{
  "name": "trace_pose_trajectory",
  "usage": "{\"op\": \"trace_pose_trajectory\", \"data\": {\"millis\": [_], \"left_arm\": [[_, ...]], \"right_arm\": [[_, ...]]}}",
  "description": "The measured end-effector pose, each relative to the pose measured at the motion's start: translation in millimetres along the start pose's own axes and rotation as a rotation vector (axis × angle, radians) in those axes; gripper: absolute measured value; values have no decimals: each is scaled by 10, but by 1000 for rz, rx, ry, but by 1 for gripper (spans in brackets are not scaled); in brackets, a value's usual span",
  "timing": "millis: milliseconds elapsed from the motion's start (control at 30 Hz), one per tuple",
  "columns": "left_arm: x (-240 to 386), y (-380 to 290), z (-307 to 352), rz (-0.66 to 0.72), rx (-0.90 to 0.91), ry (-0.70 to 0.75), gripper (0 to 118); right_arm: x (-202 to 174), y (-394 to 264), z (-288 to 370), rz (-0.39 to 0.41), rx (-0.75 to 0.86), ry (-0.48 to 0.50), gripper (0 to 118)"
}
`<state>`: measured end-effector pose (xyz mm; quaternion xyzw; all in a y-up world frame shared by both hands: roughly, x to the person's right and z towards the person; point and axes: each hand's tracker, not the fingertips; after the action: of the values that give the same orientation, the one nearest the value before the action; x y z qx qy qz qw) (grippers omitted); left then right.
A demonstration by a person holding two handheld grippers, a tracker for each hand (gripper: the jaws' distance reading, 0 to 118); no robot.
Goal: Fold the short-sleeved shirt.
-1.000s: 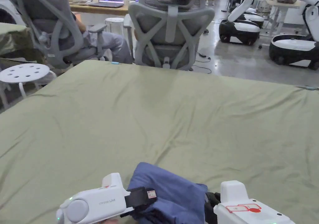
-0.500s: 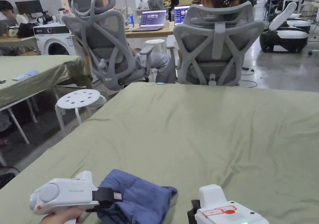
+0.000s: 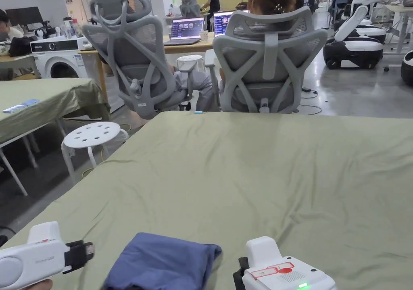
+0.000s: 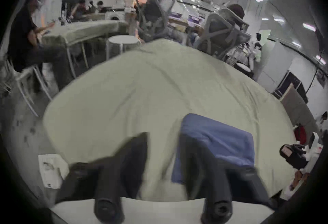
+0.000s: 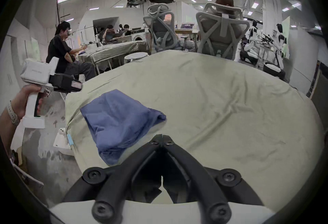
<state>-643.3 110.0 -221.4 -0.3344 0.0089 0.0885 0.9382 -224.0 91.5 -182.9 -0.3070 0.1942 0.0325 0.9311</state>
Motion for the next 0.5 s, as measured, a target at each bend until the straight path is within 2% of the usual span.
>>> {"op": "trace_pose_trajectory", "data": {"millis": [33, 67, 167, 233, 367, 500], "left_arm": [[97, -25, 70, -20, 18, 29, 7], [215, -60, 169, -57, 52, 45, 0], [752, -161, 420, -99, 105, -15, 0], [1223, -242, 566, -174, 172, -36, 0], [2317, -385, 901, -259, 319, -119, 0], [3351, -404, 1279, -298, 473, -215, 0]], "right_arm": [[45, 0, 64, -8, 10, -9, 0], [104, -1, 154, -16, 26, -18, 0], [298, -13, 495, -30, 74, -48, 0], [490, -42, 776, -28, 122, -94, 0], [1053, -117, 1521, -44, 225, -227, 0], [1712, -103, 2195, -19, 283, -421, 0]]}}
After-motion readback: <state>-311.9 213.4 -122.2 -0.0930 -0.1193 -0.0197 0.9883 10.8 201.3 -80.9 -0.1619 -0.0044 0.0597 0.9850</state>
